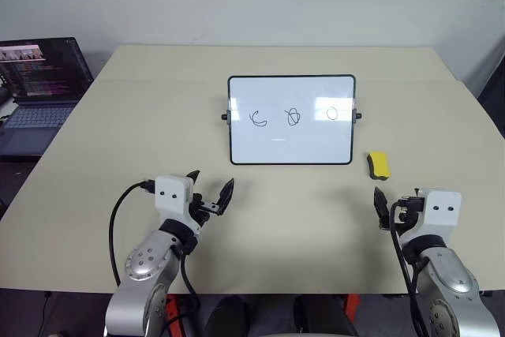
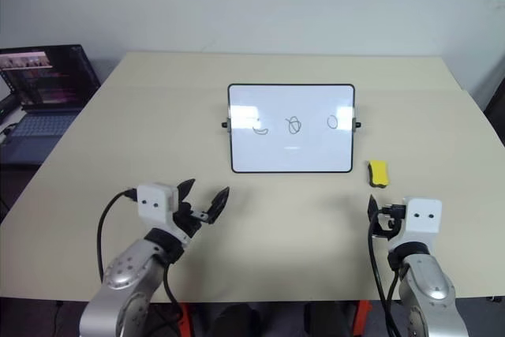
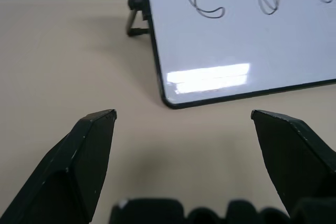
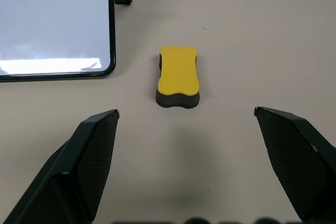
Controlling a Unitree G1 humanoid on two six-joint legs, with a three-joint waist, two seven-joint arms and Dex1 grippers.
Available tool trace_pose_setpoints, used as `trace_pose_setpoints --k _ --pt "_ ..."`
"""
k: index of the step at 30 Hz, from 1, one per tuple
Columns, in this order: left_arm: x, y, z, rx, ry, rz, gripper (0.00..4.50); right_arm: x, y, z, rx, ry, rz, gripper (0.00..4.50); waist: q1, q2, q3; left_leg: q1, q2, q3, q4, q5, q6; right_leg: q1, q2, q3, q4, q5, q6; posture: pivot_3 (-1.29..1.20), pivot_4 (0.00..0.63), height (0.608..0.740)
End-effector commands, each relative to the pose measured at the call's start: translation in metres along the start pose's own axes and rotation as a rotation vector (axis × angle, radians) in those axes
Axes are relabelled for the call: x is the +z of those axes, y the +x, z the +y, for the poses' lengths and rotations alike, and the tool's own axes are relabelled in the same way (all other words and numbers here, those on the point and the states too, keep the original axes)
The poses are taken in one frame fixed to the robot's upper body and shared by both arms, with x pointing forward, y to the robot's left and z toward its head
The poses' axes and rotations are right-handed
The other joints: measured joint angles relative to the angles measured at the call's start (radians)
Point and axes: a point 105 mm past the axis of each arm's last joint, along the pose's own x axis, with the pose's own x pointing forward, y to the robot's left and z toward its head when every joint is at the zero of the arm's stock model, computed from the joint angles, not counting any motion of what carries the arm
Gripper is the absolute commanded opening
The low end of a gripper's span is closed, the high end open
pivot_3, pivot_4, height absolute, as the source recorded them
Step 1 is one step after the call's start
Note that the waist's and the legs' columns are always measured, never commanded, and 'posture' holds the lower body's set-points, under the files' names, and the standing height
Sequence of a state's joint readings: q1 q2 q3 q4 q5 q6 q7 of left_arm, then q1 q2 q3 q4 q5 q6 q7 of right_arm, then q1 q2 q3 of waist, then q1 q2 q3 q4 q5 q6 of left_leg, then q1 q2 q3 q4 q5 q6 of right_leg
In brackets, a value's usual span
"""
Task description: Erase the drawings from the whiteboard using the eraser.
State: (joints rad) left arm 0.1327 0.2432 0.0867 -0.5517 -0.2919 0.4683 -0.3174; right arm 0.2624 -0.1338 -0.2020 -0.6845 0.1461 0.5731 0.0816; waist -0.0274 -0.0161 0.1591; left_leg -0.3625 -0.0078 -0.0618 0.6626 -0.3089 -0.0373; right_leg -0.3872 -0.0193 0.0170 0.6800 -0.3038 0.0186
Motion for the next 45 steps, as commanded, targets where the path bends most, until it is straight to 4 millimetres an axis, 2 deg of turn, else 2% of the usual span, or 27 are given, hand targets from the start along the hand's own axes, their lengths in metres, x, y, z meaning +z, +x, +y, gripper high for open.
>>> trace_pose_setpoints --k 1,8,15,26,33,37,45 --pt "0.015 0.001 -0.007 -0.132 -0.042 -0.011 4.50 0.016 0.000 0.002 0.012 -0.006 -0.062 4.48 0.000 0.000 0.000 0.000 0.000 0.000 0.000 0.000 0.000 0.000 0.000 0.000 0.000 0.000 0.000 0.00 0.150 0.740" --pt "0.040 0.003 -0.026 -0.467 -0.003 0.078 4.50 0.021 0.015 0.008 0.075 -0.034 -0.056 4.48 -0.001 0.000 0.000 0.000 0.000 0.000 0.000 0.000 0.000 0.000 0.000 0.000 0.000 0.000 0.000 0.00 0.150 0.740" --pt "0.049 0.000 -0.040 -0.701 0.093 0.183 4.50 0.035 0.042 0.019 0.206 -0.053 -0.047 4.48 -0.004 0.001 0.001 0.000 0.000 0.000 0.000 0.000 0.000 0.000 0.000 0.000 0.000 0.000 0.000 0.00 0.150 0.740" --pt "0.047 -0.005 -0.044 -0.818 0.221 0.216 4.50 0.046 0.061 0.024 0.194 -0.021 -0.007 4.48 -0.002 0.001 0.001 -0.001 0.000 0.000 0.000 0.000 0.000 -0.001 0.000 0.000 0.000 0.000 0.000 0.00 0.150 0.740" --pt "0.038 -0.009 -0.038 -0.859 0.398 0.230 4.50 0.049 0.067 0.022 0.167 -0.005 0.020 4.48 -0.002 0.001 0.002 -0.001 0.000 0.000 -0.001 0.000 0.000 -0.001 0.000 0.001 0.000 0.000 -0.001 0.00 0.150 0.740" --pt "0.035 -0.005 -0.034 -0.850 0.463 0.212 4.50 0.043 0.072 0.018 0.136 0.029 0.072 4.48 -0.002 0.002 0.002 -0.001 0.000 0.000 -0.001 0.000 0.000 -0.001 0.000 0.000 -0.001 0.000 -0.001 0.00 0.150 0.740" --pt "0.032 -0.003 -0.035 -0.830 0.484 0.175 4.50 0.036 0.082 0.006 0.044 0.152 0.140 4.48 -0.004 0.002 0.002 -0.001 0.000 0.000 -0.001 0.000 0.000 -0.002 0.000 0.001 0.000 0.000 -0.001 0.00 0.150 0.740"
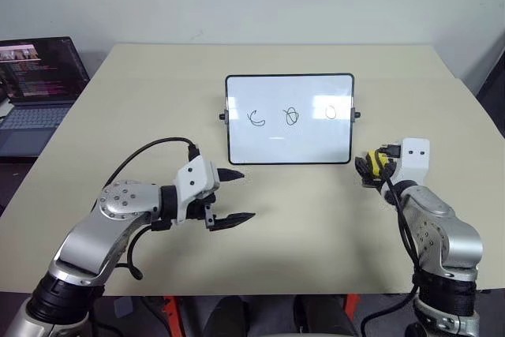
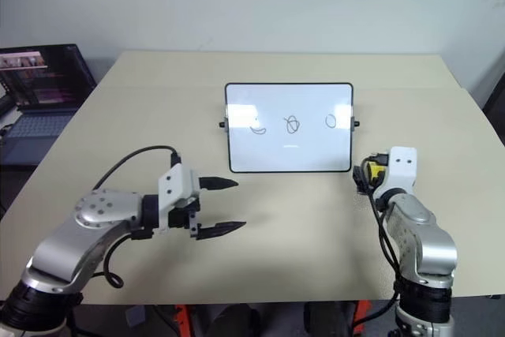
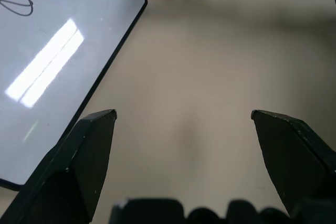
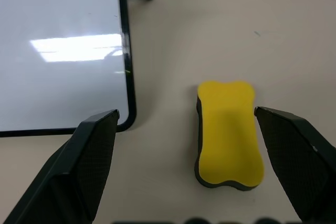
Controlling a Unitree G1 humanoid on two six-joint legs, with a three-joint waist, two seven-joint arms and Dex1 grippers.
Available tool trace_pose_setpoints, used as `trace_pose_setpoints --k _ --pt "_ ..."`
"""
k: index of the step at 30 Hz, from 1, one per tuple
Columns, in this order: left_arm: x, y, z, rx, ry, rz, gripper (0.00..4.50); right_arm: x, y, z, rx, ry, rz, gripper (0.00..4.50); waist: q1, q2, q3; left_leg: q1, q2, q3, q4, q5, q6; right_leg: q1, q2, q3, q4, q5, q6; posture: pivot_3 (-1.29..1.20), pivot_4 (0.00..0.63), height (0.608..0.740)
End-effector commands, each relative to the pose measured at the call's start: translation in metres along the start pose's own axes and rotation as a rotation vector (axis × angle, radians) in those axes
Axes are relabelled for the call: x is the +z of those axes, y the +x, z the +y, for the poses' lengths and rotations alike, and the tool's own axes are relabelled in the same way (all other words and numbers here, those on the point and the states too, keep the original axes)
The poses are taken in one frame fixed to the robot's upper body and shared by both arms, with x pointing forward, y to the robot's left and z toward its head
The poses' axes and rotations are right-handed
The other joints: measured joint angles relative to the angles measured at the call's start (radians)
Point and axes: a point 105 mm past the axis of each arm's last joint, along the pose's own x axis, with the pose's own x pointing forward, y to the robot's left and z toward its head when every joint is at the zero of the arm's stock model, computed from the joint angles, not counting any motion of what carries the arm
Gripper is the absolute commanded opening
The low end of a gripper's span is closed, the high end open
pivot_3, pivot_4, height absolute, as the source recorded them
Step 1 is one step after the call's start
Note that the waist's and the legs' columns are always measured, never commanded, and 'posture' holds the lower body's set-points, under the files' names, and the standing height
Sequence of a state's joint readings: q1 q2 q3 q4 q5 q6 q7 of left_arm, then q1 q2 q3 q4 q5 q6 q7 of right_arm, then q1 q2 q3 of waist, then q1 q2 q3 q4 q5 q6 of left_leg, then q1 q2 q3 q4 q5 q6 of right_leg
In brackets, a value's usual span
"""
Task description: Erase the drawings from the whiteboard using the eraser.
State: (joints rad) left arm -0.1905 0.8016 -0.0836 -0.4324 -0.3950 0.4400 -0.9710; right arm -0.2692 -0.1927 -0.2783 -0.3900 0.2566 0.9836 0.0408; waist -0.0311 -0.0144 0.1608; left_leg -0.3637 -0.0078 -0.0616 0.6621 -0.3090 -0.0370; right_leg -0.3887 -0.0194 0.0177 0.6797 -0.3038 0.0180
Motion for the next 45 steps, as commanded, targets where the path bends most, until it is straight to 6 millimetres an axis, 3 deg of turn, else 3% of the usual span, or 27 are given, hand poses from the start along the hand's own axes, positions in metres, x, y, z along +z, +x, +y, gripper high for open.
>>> trace_pose_setpoints --k 1,8,16,31,45 --pt "0.004 -0.001 -0.002 0.013 0.036 -0.020 4.50 0.012 0.000 -0.007 -0.033 0.039 -0.022 4.48 0.000 0.000 0.000 0.000 0.000 0.000 0.000 0.000 0.000 0.000 0.000 0.000 0.000 0.000 0.000 0.00 0.150 0.740" --pt "0.001 -0.002 -0.003 0.059 0.028 -0.054 4.50 0.013 0.005 -0.008 -0.046 0.050 -0.013 4.48 0.000 0.000 0.000 0.000 0.000 0.000 0.000 0.000 0.000 0.000 0.000 0.000 0.000 0.000 0.000 0.00 0.150 0.740" --pt "0.016 0.001 0.006 0.142 0.067 -0.186 4.50 0.010 0.008 -0.008 -0.049 0.063 0.005 4.48 0.000 0.000 0.000 0.000 0.000 0.000 0.000 0.000 0.000 0.000 0.000 0.000 0.000 0.000 0.000 0.00 0.150 0.740" --pt "0.015 0.010 -0.003 0.084 0.003 -0.226 4.50 0.009 0.015 -0.004 -0.058 0.083 0.019 4.48 0.000 0.000 0.000 0.000 0.000 0.000 0.000 0.000 0.000 0.000 0.000 0.000 0.000 0.000 0.000 0.00 0.150 0.740" --pt "0.016 0.012 -0.005 0.076 0.000 -0.222 4.50 -0.001 0.017 -0.024 -0.126 0.053 0.038 4.48 0.000 0.000 0.000 0.000 0.000 0.000 0.000 0.000 0.000 0.000 0.000 0.000 0.000 0.000 0.000 0.00 0.150 0.740"
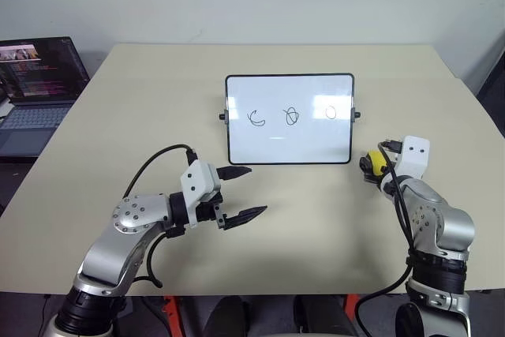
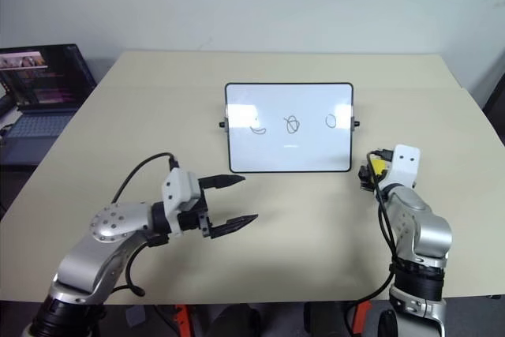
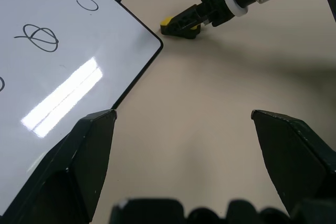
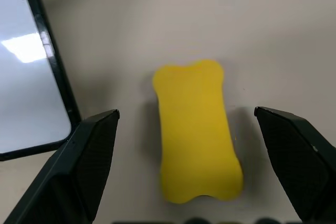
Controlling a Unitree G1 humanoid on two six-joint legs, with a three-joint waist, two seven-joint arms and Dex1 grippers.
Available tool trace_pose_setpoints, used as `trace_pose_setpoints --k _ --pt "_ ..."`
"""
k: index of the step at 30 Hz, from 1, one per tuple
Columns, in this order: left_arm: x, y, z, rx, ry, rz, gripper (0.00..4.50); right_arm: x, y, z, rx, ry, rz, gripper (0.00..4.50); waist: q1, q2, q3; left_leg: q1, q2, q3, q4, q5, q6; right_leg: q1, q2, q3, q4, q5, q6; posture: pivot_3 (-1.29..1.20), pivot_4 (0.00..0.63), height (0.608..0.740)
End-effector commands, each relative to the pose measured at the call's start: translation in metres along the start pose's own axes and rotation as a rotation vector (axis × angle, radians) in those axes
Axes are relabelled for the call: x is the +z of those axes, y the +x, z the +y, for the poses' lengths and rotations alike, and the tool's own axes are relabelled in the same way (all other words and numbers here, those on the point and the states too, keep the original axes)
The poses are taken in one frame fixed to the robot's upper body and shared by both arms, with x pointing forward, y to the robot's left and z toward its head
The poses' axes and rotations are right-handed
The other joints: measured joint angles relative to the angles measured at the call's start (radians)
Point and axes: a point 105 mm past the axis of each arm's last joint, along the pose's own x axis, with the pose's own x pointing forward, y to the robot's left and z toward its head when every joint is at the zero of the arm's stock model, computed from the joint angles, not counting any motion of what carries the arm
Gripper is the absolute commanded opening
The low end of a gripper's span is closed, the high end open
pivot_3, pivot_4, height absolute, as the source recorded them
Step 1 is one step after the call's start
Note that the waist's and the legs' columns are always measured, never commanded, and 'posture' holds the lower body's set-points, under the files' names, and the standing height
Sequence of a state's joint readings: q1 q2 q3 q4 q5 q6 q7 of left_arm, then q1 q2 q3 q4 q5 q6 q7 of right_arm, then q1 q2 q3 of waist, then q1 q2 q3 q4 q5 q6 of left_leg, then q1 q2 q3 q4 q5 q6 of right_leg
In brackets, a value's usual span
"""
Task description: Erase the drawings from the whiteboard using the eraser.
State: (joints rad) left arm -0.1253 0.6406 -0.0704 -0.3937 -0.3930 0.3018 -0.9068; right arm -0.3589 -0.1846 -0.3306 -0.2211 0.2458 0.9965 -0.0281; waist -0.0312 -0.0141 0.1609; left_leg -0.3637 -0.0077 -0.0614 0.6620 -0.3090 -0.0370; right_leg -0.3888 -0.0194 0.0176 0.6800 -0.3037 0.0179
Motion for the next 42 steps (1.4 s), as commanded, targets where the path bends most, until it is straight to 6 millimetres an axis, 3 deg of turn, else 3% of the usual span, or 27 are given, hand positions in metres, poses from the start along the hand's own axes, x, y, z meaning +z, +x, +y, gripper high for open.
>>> trace_pose_setpoints --k 1,9,12,17,20,29,37,42 --pt "0.013 0.001 -0.002 -0.012 0.037 -0.036 4.50 0.009 -0.003 -0.007 -0.026 -0.009 -0.046 4.48 0.000 0.000 0.000 0.000 0.000 0.000 0.000 0.000 0.000 0.000 0.000 0.000 0.000 0.000 0.000 0.00 0.150 0.740" --pt "0.015 0.001 0.002 -0.005 0.044 -0.038 4.50 0.006 -0.002 -0.009 -0.035 -0.004 -0.040 4.48 0.000 0.000 0.000 0.000 0.000 0.000 0.000 0.000 0.000 0.000 0.000 0.000 0.000 0.000 0.000 0.00 0.150 0.740" --pt "0.016 0.001 0.003 -0.001 0.047 -0.039 4.50 0.004 -0.002 -0.010 -0.040 -0.006 -0.039 3.90 0.000 0.000 0.000 0.000 0.000 0.000 0.000 0.000 0.000 0.000 0.000 0.000 0.000 0.000 0.000 0.00 0.150 0.740" --pt "0.016 0.001 0.003 0.000 0.048 -0.040 4.50 0.004 -0.002 -0.011 -0.044 -0.008 -0.041 2.04 0.000 0.000 0.000 0.000 0.000 0.000 0.000 0.000 0.000 0.000 0.000 0.000 0.000 0.000 0.000 0.00 0.150 0.740" --pt "0.017 0.001 0.004 0.002 0.048 -0.041 4.50 0.004 -0.002 -0.011 -0.045 -0.007 -0.042 1.39 0.000 0.000 0.000 0.000 0.000 0.000 0.000 0.000 0.000 0.000 0.000 0.000 0.000 0.000 0.000 0.00 0.150 0.740" --pt "0.018 0.001 0.005 0.002 0.050 -0.041 4.50 0.005 -0.002 -0.012 -0.046 -0.013 -0.043 1.39 0.000 0.000 0.000 0.000 0.000 0.000 0.000 0.000 0.000 0.000 0.000 0.000 0.000 0.000 0.000 0.00 0.150 0.740" --pt "0.015 -0.003 0.010 0.038 0.047 -0.034 4.50 0.031 -0.007 -0.002 0.012 -0.086 -0.145 1.39 0.000 0.000 0.000 0.000 0.000 0.000 0.000 0.000 0.000 0.000 0.000 0.000 0.000 0.000 0.000 0.00 0.150 0.740" --pt "0.009 -0.002 0.034 0.188 0.052 -0.027 4.50 0.054 -0.010 0.022 0.118 -0.179 -0.266 1.39 0.000 0.000 0.000 0.000 0.000 0.000 0.000 0.000 0.000 0.000 0.000 0.000 0.000 0.000 0.000 0.00 0.150 0.740"
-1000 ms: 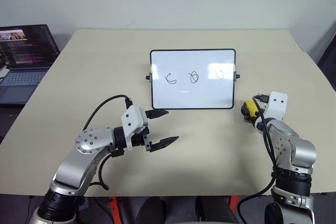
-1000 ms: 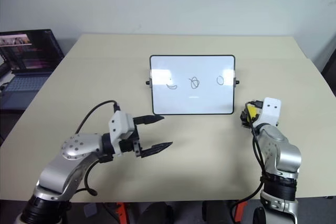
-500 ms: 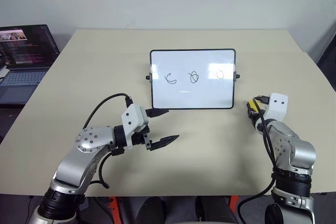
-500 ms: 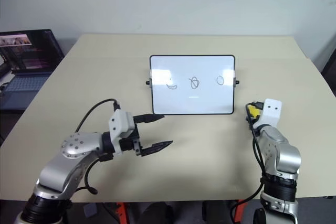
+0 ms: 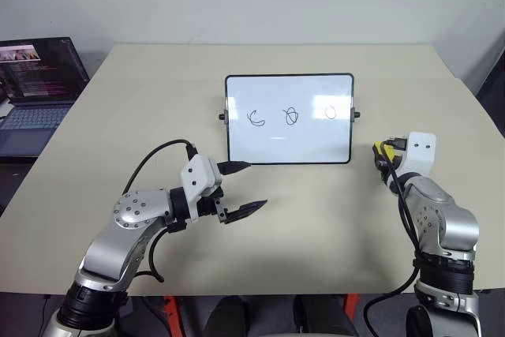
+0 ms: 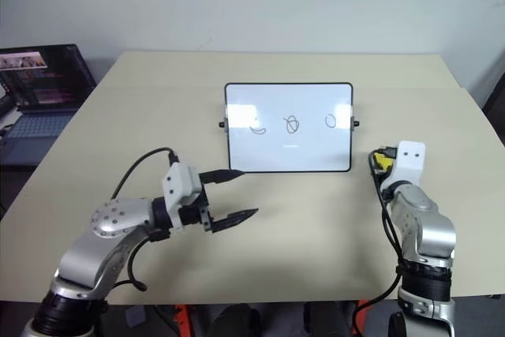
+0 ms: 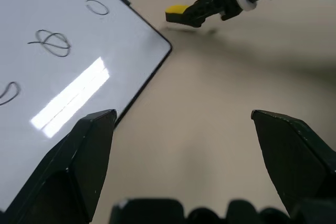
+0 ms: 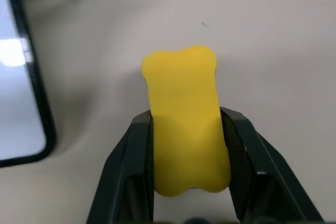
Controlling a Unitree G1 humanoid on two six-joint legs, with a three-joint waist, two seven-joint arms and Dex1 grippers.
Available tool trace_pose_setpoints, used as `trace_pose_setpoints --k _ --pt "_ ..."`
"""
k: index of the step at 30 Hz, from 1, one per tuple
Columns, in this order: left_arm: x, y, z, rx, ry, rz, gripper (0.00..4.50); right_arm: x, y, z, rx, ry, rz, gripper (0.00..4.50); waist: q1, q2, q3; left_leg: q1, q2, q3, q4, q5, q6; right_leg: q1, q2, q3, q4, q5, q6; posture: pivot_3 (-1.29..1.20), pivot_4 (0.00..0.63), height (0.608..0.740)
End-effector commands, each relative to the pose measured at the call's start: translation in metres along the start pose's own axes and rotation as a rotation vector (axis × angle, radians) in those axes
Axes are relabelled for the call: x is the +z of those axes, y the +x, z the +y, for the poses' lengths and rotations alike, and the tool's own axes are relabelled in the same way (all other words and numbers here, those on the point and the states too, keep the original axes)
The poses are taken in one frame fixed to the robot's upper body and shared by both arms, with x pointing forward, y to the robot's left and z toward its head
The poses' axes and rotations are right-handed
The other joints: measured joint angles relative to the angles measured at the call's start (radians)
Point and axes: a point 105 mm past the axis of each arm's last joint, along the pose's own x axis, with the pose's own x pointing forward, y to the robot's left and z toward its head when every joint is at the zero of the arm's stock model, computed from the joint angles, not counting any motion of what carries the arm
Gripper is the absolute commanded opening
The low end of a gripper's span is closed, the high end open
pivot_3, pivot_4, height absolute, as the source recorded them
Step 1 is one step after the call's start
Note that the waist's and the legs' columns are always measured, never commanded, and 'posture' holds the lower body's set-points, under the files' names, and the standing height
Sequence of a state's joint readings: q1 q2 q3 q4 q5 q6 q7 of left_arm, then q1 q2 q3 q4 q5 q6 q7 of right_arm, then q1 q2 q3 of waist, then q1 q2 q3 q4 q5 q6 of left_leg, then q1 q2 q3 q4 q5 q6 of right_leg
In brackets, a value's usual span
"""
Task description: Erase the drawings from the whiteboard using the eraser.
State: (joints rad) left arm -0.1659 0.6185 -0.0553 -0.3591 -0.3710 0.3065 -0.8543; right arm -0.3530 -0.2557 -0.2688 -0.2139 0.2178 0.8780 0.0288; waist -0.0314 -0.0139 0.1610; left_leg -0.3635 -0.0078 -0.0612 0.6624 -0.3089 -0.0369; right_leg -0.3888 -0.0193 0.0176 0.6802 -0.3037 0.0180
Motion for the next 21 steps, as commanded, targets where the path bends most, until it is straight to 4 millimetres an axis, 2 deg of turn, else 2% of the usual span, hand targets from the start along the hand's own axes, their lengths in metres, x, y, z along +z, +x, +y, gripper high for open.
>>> trace_pose_setpoints --k 1,3,10,21 --pt "0.004 0.000 0.021 0.125 0.037 -0.023 4.50 0.040 -0.005 0.023 0.110 -0.092 -0.181 1.39 0.000 0.000 0.000 0.000 0.000 0.000 0.000 0.000 0.000 0.000 0.000 0.000 0.000 0.000 0.000 0.00 0.150 0.740" --pt "0.002 0.003 0.022 0.154 0.031 -0.027 4.50 0.047 -0.004 0.030 0.150 -0.117 -0.219 1.39 0.000 0.000 0.000 0.000 0.000 0.000 0.000 0.000 0.000 0.000 0.000 0.000 0.000 0.000 0.000 0.00 0.150 0.740" --pt "-0.004 0.020 0.027 0.221 0.019 -0.050 4.50 0.062 0.004 0.035 0.180 -0.129 -0.274 1.39 0.002 0.000 0.000 -0.001 0.000 0.000 0.000 0.000 0.000 0.000 0.000 0.000 -0.001 0.000 0.000 0.00 0.150 0.740" --pt "-0.012 0.040 0.028 0.235 0.010 -0.068 4.50 0.084 0.017 0.045 0.215 -0.157 -0.349 1.39 0.002 0.000 0.000 -0.001 0.000 0.000 0.000 0.000 0.000 0.000 0.000 0.000 0.000 0.000 0.000 0.00 0.150 0.740"
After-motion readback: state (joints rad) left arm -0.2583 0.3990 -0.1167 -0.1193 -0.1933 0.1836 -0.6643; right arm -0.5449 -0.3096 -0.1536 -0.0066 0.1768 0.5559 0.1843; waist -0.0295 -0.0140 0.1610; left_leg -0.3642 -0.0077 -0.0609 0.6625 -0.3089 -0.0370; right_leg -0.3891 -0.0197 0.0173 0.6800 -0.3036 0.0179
